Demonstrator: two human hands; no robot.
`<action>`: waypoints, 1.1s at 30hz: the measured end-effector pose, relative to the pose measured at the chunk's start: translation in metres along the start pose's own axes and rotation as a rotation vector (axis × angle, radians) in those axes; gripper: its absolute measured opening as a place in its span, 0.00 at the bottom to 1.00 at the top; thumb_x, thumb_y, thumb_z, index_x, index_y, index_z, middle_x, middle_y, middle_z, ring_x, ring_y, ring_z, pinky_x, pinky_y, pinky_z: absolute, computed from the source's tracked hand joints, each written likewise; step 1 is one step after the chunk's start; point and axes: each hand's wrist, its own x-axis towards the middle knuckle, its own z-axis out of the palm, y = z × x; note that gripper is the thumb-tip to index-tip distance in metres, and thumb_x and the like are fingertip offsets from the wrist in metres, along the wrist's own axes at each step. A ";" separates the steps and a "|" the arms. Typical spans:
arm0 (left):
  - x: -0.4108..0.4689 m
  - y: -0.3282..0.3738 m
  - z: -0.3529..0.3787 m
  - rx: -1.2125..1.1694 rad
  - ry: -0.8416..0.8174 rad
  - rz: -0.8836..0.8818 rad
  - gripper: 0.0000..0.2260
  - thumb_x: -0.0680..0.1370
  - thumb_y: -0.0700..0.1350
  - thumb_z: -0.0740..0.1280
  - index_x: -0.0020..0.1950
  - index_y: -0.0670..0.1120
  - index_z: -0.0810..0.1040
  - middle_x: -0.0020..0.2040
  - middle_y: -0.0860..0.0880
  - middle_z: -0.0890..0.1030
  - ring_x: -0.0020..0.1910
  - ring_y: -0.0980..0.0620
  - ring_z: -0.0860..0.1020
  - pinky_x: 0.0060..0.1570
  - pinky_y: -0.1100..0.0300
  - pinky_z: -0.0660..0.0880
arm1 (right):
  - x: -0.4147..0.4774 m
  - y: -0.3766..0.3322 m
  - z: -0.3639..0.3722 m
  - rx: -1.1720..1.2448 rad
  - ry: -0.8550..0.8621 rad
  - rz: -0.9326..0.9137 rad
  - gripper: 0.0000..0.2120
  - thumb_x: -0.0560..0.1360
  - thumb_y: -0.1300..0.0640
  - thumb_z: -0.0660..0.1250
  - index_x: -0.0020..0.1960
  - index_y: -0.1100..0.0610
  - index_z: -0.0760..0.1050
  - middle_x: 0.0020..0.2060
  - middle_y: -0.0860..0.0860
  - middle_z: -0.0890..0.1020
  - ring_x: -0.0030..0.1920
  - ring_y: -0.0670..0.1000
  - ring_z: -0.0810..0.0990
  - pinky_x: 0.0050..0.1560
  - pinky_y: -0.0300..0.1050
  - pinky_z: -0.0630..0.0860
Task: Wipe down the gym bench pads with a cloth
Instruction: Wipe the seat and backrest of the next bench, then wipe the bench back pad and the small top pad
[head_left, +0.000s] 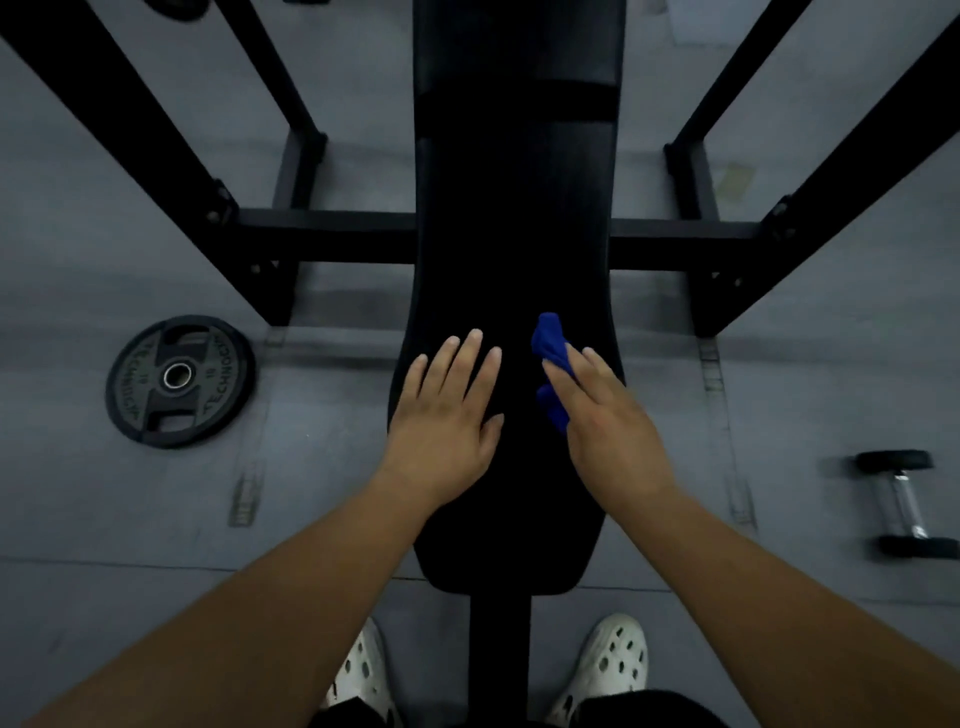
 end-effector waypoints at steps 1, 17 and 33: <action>-0.008 0.004 -0.023 -0.021 0.020 -0.003 0.30 0.80 0.56 0.53 0.81 0.47 0.58 0.81 0.45 0.57 0.79 0.45 0.56 0.76 0.43 0.58 | -0.009 -0.013 -0.022 -0.003 0.015 0.000 0.32 0.72 0.69 0.66 0.75 0.56 0.67 0.75 0.56 0.67 0.75 0.59 0.65 0.66 0.56 0.75; -0.185 0.097 -0.327 -0.002 0.384 -0.151 0.26 0.83 0.53 0.51 0.81 0.47 0.56 0.82 0.46 0.55 0.81 0.47 0.53 0.76 0.44 0.59 | -0.101 -0.166 -0.288 0.158 0.393 -0.246 0.35 0.70 0.72 0.70 0.75 0.58 0.66 0.75 0.57 0.66 0.76 0.58 0.65 0.69 0.58 0.72; -0.681 -0.041 -0.516 0.385 0.794 -0.749 0.31 0.82 0.61 0.50 0.78 0.43 0.65 0.78 0.41 0.63 0.75 0.39 0.65 0.71 0.45 0.60 | -0.237 -0.515 -0.397 0.169 0.357 -1.041 0.35 0.74 0.65 0.67 0.75 0.42 0.64 0.76 0.44 0.63 0.77 0.46 0.62 0.76 0.45 0.60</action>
